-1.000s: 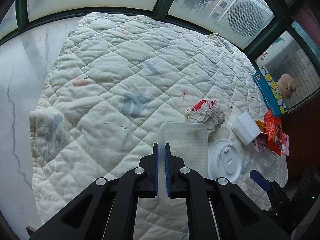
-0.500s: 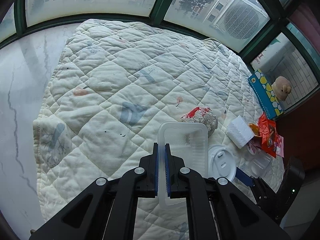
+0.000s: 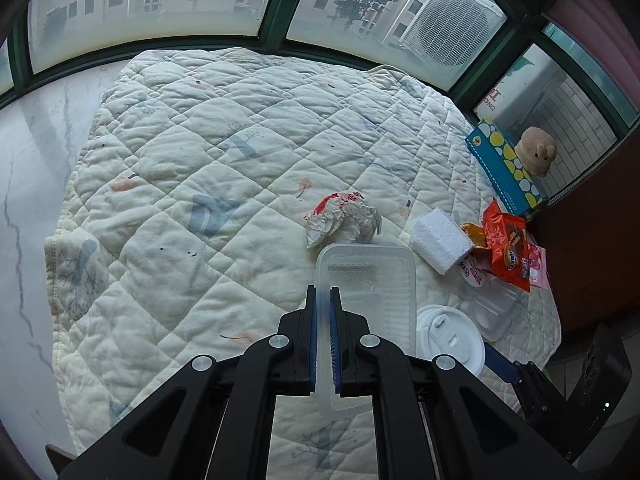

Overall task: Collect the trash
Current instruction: 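Grasp the clear plastic tray with the left tool while the right tool grasps the white lid, then carry the white lid over the wastebasket and open the right tool to drop it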

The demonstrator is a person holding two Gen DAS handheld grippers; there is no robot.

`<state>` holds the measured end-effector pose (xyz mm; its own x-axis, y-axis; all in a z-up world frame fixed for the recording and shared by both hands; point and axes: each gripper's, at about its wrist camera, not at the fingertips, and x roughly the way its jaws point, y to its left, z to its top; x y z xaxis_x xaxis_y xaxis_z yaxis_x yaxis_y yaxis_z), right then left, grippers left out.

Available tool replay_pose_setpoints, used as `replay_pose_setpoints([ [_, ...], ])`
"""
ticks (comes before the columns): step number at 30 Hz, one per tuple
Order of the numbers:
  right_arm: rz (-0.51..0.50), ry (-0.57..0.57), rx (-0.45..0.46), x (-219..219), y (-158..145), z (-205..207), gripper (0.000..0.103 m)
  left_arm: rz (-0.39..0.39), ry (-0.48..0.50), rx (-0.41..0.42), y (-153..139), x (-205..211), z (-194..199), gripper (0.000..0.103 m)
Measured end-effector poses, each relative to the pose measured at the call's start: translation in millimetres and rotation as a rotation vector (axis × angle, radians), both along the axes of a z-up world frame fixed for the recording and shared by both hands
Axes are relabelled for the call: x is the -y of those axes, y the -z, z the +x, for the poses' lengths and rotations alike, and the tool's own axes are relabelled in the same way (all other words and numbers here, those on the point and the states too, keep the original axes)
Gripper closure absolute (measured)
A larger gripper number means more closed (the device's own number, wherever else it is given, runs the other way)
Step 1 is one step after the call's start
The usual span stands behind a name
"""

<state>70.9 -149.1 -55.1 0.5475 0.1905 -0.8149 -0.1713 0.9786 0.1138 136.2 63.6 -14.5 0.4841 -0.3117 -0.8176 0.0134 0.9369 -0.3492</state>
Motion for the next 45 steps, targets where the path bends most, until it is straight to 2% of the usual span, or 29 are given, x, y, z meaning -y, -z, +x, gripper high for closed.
replay_pose_setpoints([
  [12,0.023,0.12,0.048,56.5,-19.1,-56.7,0.021,-0.001,0.126,0.011,-8.4,62.5,-22.7,0.097],
  [25,0.007,0.287,0.087,139.0,-32.5,-117.1,0.021,0.02,0.319,0.018,-14.0,162.7,-59.1,0.097],
  [45,-0.03,0.664,0.081,289.6,-29.7,-219.4,0.021,0.056,0.631,0.052,-23.8,315.5,-106.2,0.097],
])
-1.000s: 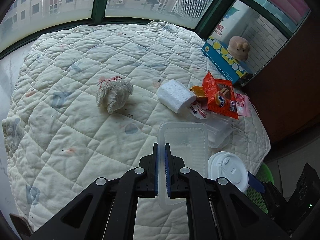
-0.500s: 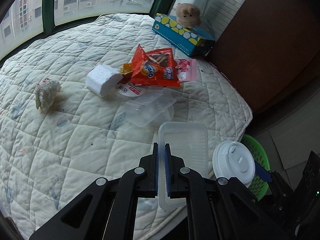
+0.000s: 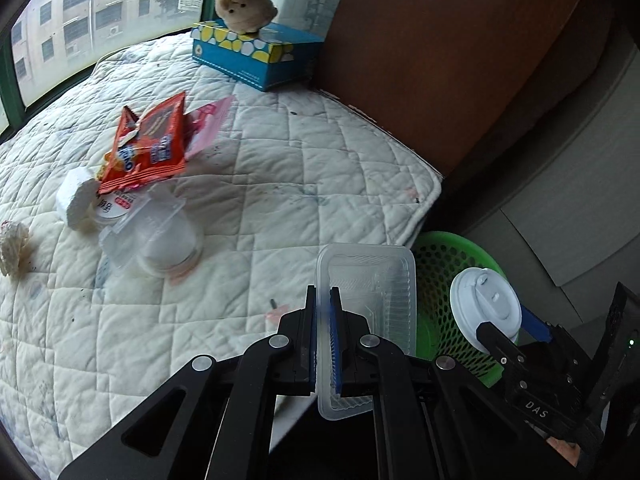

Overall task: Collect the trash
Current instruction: 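Carry the white lid over the wastebasket and open the right tool to drop it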

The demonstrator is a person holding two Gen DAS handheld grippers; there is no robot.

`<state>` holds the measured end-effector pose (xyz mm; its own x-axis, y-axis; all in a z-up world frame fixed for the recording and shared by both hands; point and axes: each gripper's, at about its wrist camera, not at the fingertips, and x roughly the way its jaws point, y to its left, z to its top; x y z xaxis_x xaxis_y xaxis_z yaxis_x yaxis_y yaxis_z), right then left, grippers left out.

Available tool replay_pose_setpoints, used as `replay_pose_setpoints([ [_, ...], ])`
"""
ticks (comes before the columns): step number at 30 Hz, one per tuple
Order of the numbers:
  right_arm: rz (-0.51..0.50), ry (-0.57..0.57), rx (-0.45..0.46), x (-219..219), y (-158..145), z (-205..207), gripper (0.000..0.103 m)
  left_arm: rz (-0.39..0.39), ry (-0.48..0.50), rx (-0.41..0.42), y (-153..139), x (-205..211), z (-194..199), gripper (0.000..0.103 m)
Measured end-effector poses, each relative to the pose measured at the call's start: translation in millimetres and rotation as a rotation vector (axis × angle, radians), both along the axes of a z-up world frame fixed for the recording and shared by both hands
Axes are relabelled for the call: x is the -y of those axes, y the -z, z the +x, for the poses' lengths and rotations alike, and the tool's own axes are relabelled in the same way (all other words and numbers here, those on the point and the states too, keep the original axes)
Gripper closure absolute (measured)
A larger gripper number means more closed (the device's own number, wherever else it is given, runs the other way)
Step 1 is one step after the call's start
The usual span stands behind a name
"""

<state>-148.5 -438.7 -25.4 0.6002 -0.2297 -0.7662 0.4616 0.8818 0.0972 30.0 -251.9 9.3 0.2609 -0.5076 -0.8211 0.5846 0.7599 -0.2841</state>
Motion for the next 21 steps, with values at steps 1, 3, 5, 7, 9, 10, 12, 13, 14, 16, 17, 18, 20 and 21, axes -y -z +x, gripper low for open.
replay_pose_setpoints([
  [1,-0.001,0.014,-0.003,5.4,1.1,-4.0,0.021,0.001,0.013,0.0,0.1,6.1,-2.5,0.097],
  [3,-0.001,0.042,-0.012,15.8,4.2,-11.6,0.021,0.007,0.039,0.002,0.4,18.0,-7.8,0.097],
  [5,0.003,0.066,-0.021,26.0,8.3,-18.2,0.021,0.012,0.063,0.004,1.5,29.0,-13.1,0.097],
  [7,0.007,0.086,-0.03,33.2,12.5,-24.4,0.021,0.017,0.087,0.005,2.5,38.3,-18.7,0.097],
  [9,0.01,0.102,-0.041,39.8,17.4,-29.1,0.021,0.024,0.109,0.01,4.1,47.8,-23.7,0.097],
  [10,0.01,0.109,-0.047,42.2,19.7,-31.5,0.021,0.027,0.12,0.012,4.6,52.6,-26.0,0.097],
  [12,0.012,0.12,-0.057,46.4,24.0,-35.4,0.021,0.032,0.141,0.017,6.1,61.6,-30.5,0.097],
  [13,0.016,0.125,-0.059,48.0,25.8,-37.1,0.021,0.036,0.151,0.018,7.1,66.0,-32.6,0.097],
  [14,0.019,0.129,-0.061,50.0,27.7,-38.4,0.021,0.039,0.16,0.018,8.3,70.5,-34.3,0.097],
  [16,0.024,0.134,-0.065,53.6,30.3,-41.2,0.021,0.046,0.177,0.019,10.5,78.5,-37.4,0.097],
  [17,0.026,0.136,-0.066,55.9,31.5,-42.3,0.02,0.049,0.185,0.021,11.7,82.5,-38.7,0.097],
  [18,0.027,0.137,-0.067,57.4,32.3,-43.6,0.02,0.052,0.192,0.023,12.7,86.6,-40.1,0.097],
  [20,0.018,0.137,-0.069,58.3,32.8,-43.9,0.02,0.055,0.206,0.025,14.5,93.9,-43.1,0.097],
  [21,0.012,0.138,-0.07,58.4,32.6,-44.7,0.02,0.058,0.212,0.027,15.4,97.2,-44.5,0.097],
])
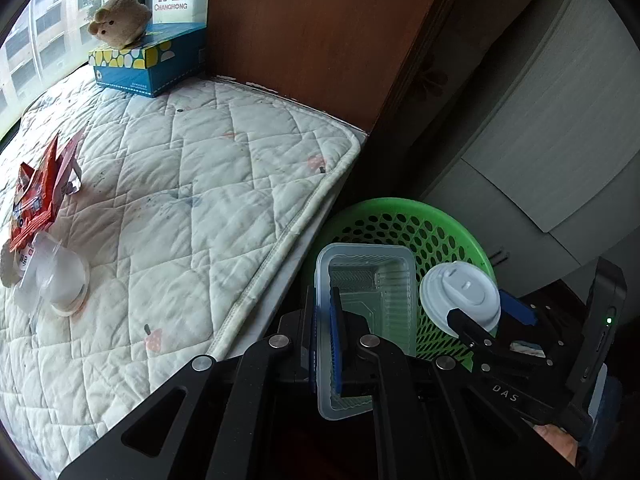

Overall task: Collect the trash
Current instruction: 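Carry the white lid over the wastebasket and open the right tool to drop it, then lower the clear tray into the wastebasket and open the left tool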

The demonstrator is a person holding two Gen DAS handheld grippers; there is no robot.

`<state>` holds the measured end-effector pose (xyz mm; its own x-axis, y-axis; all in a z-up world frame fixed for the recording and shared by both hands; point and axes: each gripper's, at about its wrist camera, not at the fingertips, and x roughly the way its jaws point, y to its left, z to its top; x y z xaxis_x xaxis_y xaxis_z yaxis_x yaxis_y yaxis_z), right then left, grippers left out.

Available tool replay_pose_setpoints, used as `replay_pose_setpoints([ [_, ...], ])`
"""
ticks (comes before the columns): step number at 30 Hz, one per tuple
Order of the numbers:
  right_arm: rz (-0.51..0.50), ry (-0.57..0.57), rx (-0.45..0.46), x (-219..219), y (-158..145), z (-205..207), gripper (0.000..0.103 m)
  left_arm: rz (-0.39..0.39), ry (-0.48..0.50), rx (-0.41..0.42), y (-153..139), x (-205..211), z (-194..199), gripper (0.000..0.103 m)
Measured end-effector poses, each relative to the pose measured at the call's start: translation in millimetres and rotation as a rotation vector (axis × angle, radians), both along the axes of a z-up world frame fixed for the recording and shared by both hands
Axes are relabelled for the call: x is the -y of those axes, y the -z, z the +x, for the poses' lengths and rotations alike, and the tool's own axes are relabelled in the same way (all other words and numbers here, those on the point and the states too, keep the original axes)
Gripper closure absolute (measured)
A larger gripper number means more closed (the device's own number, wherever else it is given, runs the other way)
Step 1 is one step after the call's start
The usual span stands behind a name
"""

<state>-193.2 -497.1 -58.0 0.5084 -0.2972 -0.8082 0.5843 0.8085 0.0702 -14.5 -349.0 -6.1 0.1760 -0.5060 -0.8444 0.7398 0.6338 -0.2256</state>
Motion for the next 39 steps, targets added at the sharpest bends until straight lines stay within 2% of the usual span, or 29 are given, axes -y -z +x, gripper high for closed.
replay_pose_setpoints([
  [27,-0.014,0.035,0.029,2.4,-11.7,-23.0,0.019,0.044,0.084,-0.032,29.9,50.6,-18.9,0.097],
  [30,-0.016,0.037,0.034,2.6,-13.6,-24.5,0.019,0.042,0.088,-0.039,32.3,50.9,-19.4,0.087],
  [32,-0.016,0.04,0.038,2.9,-14.6,-25.5,0.019,0.035,0.087,-0.036,33.2,50.0,-19.4,0.075],
  [39,-0.021,0.021,0.043,-4.6,-19.5,-22.1,0.019,0.019,0.069,-0.055,32.8,34.1,-12.6,0.07],
])
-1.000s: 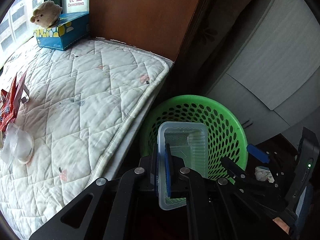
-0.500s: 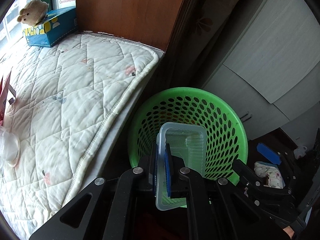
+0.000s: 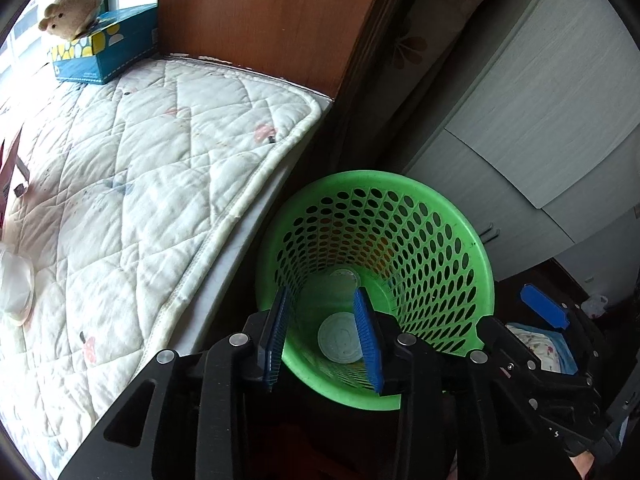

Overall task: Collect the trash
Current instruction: 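Lower the clear tray into the wastebasket and open the left tool, then move both tools back to the mattress toward the crumpled tissue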

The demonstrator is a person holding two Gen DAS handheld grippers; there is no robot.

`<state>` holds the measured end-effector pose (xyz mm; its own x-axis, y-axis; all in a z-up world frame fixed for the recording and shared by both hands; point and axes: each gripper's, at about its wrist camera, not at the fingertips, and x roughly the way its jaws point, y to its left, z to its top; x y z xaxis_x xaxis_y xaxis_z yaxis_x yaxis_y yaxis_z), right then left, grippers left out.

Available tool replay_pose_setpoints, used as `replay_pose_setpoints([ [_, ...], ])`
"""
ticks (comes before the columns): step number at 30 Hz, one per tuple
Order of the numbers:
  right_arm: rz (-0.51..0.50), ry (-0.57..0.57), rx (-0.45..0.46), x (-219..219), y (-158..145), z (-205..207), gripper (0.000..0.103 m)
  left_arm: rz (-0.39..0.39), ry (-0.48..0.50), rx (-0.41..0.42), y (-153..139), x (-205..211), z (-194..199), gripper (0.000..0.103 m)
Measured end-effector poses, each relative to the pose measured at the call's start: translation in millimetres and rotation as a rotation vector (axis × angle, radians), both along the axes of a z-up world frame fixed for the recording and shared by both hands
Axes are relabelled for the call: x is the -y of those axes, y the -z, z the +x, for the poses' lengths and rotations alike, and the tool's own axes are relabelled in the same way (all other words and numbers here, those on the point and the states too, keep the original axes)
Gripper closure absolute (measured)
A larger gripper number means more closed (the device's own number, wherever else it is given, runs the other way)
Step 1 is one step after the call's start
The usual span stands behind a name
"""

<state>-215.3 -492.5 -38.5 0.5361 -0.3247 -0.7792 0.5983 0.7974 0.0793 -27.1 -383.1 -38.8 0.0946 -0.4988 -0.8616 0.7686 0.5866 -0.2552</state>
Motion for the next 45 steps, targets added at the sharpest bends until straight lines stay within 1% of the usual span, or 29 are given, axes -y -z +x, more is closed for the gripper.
replay_pose_setpoints([
  [3,0.001,-0.02,0.006,-6.7,-2.4,6.2,0.019,-0.005,-0.023,0.005,-3.5,-14.5,5.8,0.068],
  [6,0.002,-0.046,0.01,-16.0,-4.6,16.5,0.019,-0.005,-0.055,0.028,-9.1,-32.1,12.5,0.066],
  [8,0.005,-0.066,0.012,-23.0,-5.9,25.2,0.018,-0.004,-0.087,0.043,-12.5,-47.0,17.8,0.062],
  [16,0.012,-0.172,0.024,-57.7,-12.8,71.2,0.017,0.005,-0.23,0.097,-26.5,-112.8,48.4,0.056],
  [19,0.015,-0.211,0.033,-71.3,-16.6,90.2,0.016,0.004,-0.296,0.118,-32.1,-139.4,61.9,0.049],
  [21,0.021,-0.238,0.038,-80.9,-18.6,102.2,0.015,0.003,-0.34,0.127,-35.1,-158.1,71.8,0.048],
  [22,0.021,-0.238,0.038,-80.9,-18.6,102.2,0.015,0.003,-0.363,0.13,-37.0,-167.7,76.8,0.046],
  [23,0.023,-0.252,0.04,-85.7,-19.7,108.1,0.015,0.004,-0.389,0.136,-39.0,-178.6,82.6,0.04],
  [28,0.03,-0.315,0.044,-107.5,-22.5,139.4,0.015,0.01,-0.532,0.155,-45.7,-233.5,114.5,0.039],
  [31,0.043,-0.347,0.047,-119.2,-23.4,155.7,0.015,0.021,-0.63,0.17,-48.4,-268.2,135.5,0.037],
  [35,0.044,-0.391,0.041,-136.3,-25.1,176.9,0.015,0.057,-0.744,0.201,-47.9,-310.4,163.7,0.035],
  [38,0.037,-0.424,0.037,-149.0,-27.5,194.8,0.015,0.097,-0.81,0.213,-42.5,-337.9,185.1,0.033],
  [42,0.042,-0.462,0.037,-164.5,-29.8,217.9,0.015,0.126,-0.876,0.191,-30.4,-364.2,208.2,0.032],
  [45,0.044,-0.489,0.036,-175.6,-31.8,236.3,0.015,0.138,-0.901,0.168,-19.9,-375.8,219.9,0.031],
])
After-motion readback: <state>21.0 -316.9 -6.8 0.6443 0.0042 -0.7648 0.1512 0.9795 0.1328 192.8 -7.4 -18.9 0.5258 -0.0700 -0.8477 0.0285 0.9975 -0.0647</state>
